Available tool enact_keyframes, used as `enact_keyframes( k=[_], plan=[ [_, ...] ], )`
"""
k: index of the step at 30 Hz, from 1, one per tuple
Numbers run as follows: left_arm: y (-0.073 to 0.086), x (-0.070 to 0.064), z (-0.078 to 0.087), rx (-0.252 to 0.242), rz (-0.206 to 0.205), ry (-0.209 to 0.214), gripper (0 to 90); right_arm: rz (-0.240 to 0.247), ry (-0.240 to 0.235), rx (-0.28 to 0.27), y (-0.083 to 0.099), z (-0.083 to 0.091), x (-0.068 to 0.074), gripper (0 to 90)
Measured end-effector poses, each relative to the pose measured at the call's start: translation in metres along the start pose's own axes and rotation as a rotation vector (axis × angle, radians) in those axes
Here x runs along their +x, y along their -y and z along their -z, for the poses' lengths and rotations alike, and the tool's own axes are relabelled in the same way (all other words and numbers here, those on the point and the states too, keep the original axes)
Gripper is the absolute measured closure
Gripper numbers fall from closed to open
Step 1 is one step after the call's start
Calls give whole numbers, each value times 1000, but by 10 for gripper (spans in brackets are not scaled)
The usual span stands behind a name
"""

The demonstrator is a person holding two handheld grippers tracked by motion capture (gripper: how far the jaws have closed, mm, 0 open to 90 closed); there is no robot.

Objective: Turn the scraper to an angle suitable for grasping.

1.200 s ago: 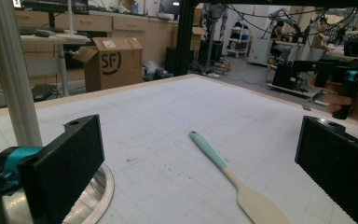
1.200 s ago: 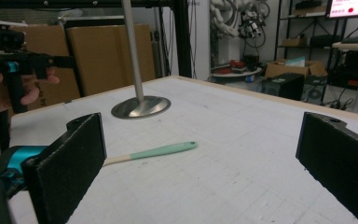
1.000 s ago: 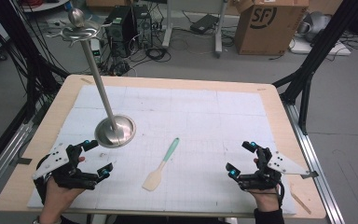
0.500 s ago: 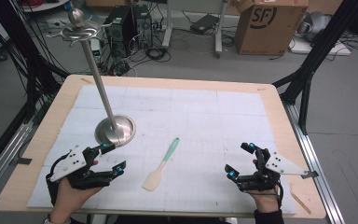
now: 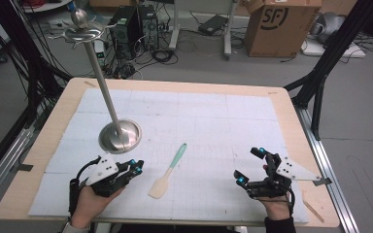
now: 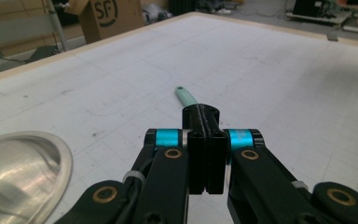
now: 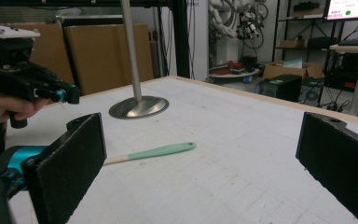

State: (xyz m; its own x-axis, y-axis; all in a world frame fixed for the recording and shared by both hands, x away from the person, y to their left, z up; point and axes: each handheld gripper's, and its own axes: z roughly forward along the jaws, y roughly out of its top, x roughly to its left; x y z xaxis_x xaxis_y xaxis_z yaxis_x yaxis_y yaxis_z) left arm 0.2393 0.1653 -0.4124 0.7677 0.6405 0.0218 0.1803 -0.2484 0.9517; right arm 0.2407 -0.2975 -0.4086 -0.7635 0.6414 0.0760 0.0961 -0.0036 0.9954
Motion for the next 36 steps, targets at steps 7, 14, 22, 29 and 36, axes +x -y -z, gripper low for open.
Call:
enact_keyframes(
  k=[7, 14, 22, 29, 36],
  plan=[
    [-4, -9, -38, 111, -28, 62, 896, -4, -5, 10, 0, -1, 1, 3],
    [-1, -15, -69, 202, -7, 85, 896, -3, -6, 11, 0, -2, 0, 3],
    [2, -22, -89, 256, -33, 115, 896, 1, -8, 12, 1, -3, 1, 3],
    [3, -27, -99, 326, -39, 134, 896, 5, -13, 14, 1, -5, 1, 3],
    [3, -28, -103, 363, -41, 140, 897, 9, -19, 18, 1, -8, 2, 3]
  ],
)
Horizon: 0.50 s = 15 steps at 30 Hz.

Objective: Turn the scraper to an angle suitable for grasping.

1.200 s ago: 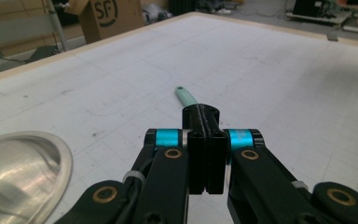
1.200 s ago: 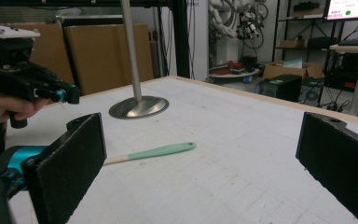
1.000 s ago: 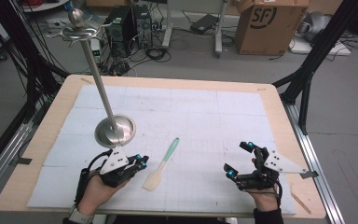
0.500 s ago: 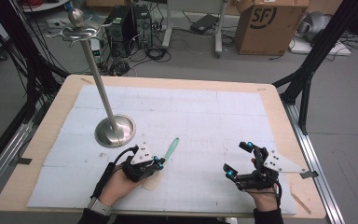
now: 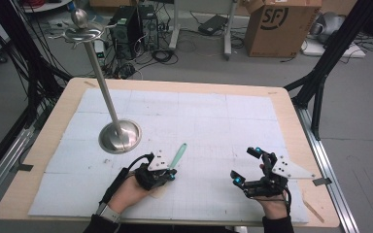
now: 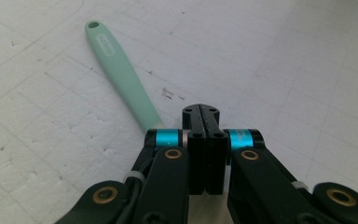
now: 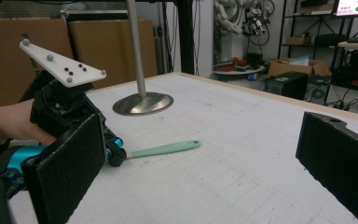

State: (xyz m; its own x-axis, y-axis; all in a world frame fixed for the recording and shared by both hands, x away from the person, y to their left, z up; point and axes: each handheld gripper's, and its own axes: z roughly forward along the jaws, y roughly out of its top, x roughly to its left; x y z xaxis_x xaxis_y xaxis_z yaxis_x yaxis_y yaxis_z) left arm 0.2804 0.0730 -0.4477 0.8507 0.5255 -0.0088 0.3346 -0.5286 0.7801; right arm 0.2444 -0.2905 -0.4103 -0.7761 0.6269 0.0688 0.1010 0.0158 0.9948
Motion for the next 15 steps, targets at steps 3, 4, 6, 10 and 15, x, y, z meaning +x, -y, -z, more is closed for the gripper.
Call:
enact_keyframes(
  k=[3, 4, 6, 10, 15],
  plan=[
    [0, -1, 1, 4, -14, -3, 898, -2, 1, 6, 0, 0, 0, 4],
    [1, -1, 2, 8, -17, -6, 898, -2, 0, 6, 0, 0, 0, 3],
    [2, -2, 4, 18, -15, -8, 899, 0, 2, 4, 0, 0, 0, 3],
    [6, -2, 10, 28, -18, -10, 899, -5, 1, 9, 1, 0, 0, 3],
    [16, 1, 23, 26, -14, -5, 899, -4, 3, 14, 2, 0, 0, 3]
  ],
)
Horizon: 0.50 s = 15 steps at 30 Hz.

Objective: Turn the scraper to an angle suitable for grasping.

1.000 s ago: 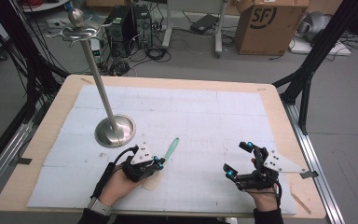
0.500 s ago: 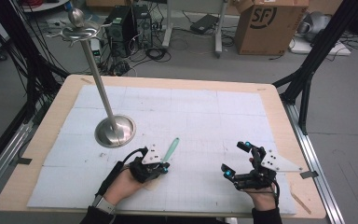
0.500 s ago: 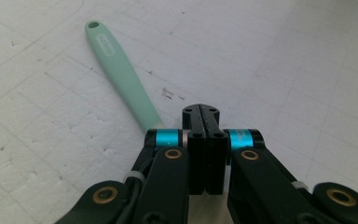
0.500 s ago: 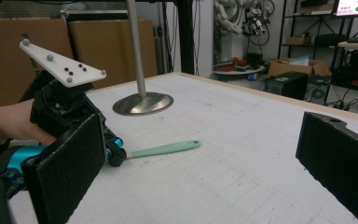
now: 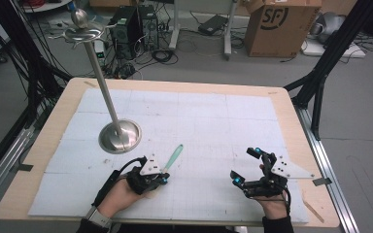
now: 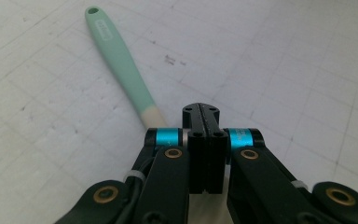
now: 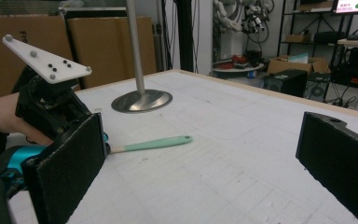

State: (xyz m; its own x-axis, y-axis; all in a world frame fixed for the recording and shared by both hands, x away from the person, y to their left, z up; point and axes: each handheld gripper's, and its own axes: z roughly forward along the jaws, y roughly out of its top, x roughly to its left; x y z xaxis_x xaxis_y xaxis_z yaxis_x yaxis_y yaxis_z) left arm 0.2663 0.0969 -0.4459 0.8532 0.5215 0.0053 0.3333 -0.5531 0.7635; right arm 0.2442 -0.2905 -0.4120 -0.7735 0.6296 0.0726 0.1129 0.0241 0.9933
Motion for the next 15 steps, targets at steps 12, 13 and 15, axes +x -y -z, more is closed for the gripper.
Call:
enact_keyframes(
  k=[12, 13, 15],
  plan=[
    [27, 8, 30, -17, 13, 9, 899, 1, 5, 4, 2, 1, 1, 3],
    [30, 9, 32, -19, 14, 9, 899, 3, 5, 4, 2, 1, 0, 3],
    [32, 10, 35, -19, 17, 5, 899, 5, 7, 5, 2, 1, 1, 3]
  ],
)
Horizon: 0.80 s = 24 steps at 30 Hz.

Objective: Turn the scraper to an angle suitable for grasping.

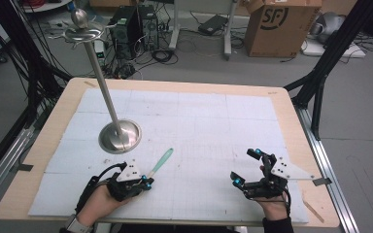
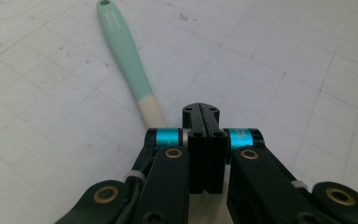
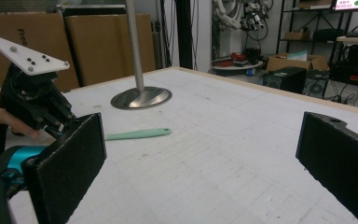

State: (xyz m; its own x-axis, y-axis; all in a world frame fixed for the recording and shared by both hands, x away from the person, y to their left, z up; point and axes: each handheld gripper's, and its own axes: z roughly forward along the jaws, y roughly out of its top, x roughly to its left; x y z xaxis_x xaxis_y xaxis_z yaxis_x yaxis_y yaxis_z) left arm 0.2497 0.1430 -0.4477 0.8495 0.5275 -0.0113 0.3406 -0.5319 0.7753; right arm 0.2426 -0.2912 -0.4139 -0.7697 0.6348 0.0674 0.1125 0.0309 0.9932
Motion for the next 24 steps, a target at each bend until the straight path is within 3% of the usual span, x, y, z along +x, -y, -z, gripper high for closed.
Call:
enact_keyframes(
  k=[9, 15, 16, 19, 22, 23, 24],
  plan=[
    [19, 9, 24, 6, 11, -8, 899, -5, -1, 5, 0, 0, 1, 3],
    [20, 11, 31, 14, 35, 9, 899, 0, 1, 6, 1, -1, 1, 3],
    [15, 11, 33, -16, 26, -16, 899, 0, 1, 7, 1, -1, 1, 4],
    [5, 17, 30, -42, 30, -80, 899, -3, 1, 9, 1, -2, 1, 3],
    [-3, 32, 20, -51, 84, -133, 898, -3, -4, 14, 1, -2, 1, 4],
    [-3, 32, 20, -51, 84, -133, 898, -3, -4, 13, 1, -2, 1, 3],
    [-5, 42, 11, -56, 119, -156, 898, -1, -4, 11, 1, -3, 1, 3]
  ],
)
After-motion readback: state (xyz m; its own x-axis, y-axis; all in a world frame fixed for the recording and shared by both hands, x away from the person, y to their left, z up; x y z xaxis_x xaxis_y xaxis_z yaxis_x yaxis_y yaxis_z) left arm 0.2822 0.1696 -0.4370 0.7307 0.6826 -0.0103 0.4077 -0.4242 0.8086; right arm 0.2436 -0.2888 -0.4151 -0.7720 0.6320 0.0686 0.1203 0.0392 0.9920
